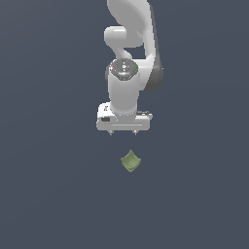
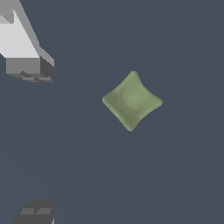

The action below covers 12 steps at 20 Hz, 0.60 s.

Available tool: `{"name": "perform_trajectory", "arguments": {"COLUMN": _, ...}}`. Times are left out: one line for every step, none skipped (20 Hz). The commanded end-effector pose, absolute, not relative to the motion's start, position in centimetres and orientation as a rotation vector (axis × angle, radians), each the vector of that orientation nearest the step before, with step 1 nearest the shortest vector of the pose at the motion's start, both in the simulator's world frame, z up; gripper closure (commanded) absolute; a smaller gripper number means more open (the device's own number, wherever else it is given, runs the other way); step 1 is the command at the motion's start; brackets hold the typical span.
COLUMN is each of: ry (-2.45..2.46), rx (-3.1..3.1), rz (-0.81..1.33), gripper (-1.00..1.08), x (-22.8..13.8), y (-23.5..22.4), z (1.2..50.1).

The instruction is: Pick up the object and move it to a goal position.

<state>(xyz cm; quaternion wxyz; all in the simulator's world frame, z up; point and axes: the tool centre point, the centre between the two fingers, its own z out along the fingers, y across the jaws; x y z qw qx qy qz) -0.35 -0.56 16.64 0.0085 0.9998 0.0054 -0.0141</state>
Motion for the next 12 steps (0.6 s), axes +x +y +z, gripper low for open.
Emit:
{"name": "perform_trajectory", "arguments": {"ry": 0.017, "rx": 3.124, "rz": -0.044, "gripper": -0.92, "x": -0.3, "y": -0.6, "z": 16.6}}
{"name": "perform_trajectory", "arguments": {"ry": 0.018, "rx": 3.124, "rz": -0.044, "gripper": -0.92, "x": -0.3, "y": -0.5, "z": 16.6}}
{"name": "perform_trajectory", "arguments": {"ry": 0.023, "rx": 3.124, "rz": -0.043, "gripper": -0.92, "x": -0.3, "y": -0.5, "z": 16.6}}
{"name": "perform_trajectory", "arguments": {"ry": 0.03, "rx": 3.124, "rz": -0.042, "gripper": -0.92, "x": -0.3, "y": -0.3, "z": 16.6}}
{"name": "perform_trajectory", "arguments": {"ry": 0.041, "rx": 3.123, "rz": -0.04, "gripper": -0.92, "x": -0.3, "y": -0.2, "z": 16.5}}
{"name": "perform_trajectory", "arguments": {"ry": 0.053, "rx": 3.123, "rz": -0.038, "gripper": -0.92, "x": -0.3, "y": 0.0, "z": 16.5}}
{"name": "perform_trajectory", "arguments": {"ry": 0.066, "rx": 3.122, "rz": -0.035, "gripper": -0.92, "x": -0.3, "y": 0.2, "z": 16.4}}
{"name": "perform_trajectory", "arguments": {"ry": 0.077, "rx": 3.122, "rz": -0.033, "gripper": -0.92, "x": -0.3, "y": 0.4, "z": 16.4}}
{"name": "perform_trajectory", "arguments": {"ry": 0.084, "rx": 3.121, "rz": -0.032, "gripper": -0.92, "x": -0.3, "y": 0.5, "z": 16.4}}
{"name": "perform_trajectory", "arguments": {"ry": 0.088, "rx": 3.121, "rz": -0.031, "gripper": -0.92, "x": -0.3, "y": 0.6, "z": 16.4}}
{"name": "perform_trajectory", "arguments": {"ry": 0.089, "rx": 3.121, "rz": -0.03, "gripper": -0.92, "x": -0.4, "y": 0.7, "z": 16.4}}
{"name": "perform_trajectory", "arguments": {"ry": 0.088, "rx": 3.121, "rz": -0.03, "gripper": -0.92, "x": -0.4, "y": 0.7, "z": 16.4}}
